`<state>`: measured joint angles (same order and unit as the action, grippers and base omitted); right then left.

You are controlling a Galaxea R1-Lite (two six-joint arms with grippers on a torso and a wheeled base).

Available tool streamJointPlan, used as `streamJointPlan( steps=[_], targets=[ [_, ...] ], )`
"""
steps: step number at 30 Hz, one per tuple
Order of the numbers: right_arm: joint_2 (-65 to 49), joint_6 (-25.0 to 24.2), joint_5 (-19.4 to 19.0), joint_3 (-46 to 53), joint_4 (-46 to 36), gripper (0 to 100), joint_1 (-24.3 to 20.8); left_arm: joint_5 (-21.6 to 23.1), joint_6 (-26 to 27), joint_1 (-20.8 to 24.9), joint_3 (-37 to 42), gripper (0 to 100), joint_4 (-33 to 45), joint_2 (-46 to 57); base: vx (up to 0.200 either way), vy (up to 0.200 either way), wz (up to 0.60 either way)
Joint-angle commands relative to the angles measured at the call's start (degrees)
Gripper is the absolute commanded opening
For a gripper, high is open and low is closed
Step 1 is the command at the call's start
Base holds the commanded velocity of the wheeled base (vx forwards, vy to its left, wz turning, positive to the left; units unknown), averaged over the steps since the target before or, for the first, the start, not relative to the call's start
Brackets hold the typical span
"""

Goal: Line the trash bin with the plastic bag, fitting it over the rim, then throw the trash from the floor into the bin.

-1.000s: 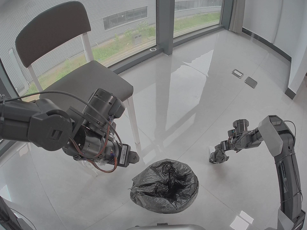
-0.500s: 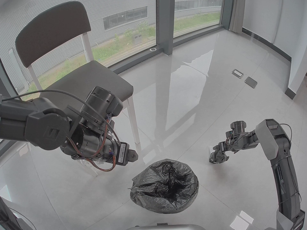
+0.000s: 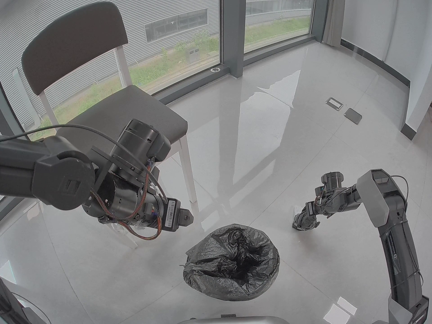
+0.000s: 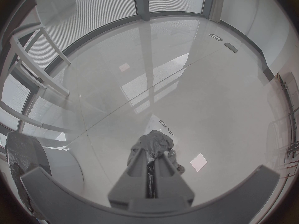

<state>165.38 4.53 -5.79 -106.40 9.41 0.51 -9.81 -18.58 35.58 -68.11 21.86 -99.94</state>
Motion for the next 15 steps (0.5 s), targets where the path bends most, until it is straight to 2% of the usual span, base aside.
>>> streamJointPlan(
  steps=[1, 9, 10, 14, 15],
  targets=[
    [-1.6, 0.1, 0.1, 2.3, 0.2, 0, -0.1, 0.0, -0.1, 0.0, 0.2, 100, -0.1, -0.1, 0.0, 0.0, 0.0],
    [-14.7, -1.1, 0.2, 15.4, 3.7, 0, -2.4, 0.1, -0.1, 0.1, 0.2, 100, 0.1, 0.4, 0.0, 0.0, 0.0],
    [-20.4, -1.9, 0.2, 21.8, 6.7, 0, -4.5, 0.1, -0.1, 0.1, 0.2, 100, 0.0, 0.3, 0.0, 0.0, 0.0],
    [-31.0, -2.2, -0.4, 33.0, 12.0, 0, -8.9, 0.1, -0.9, 0.5, 1.0, 100, -0.1, 0.4, 0.0, 0.0, 0.0],
    [-31.0, -2.2, -0.4, 33.0, 12.0, 0, -8.9, 0.1, -0.9, 0.5, 1.0, 100, -0.1, 0.4, 0.0, 0.0, 0.0]
  ],
)
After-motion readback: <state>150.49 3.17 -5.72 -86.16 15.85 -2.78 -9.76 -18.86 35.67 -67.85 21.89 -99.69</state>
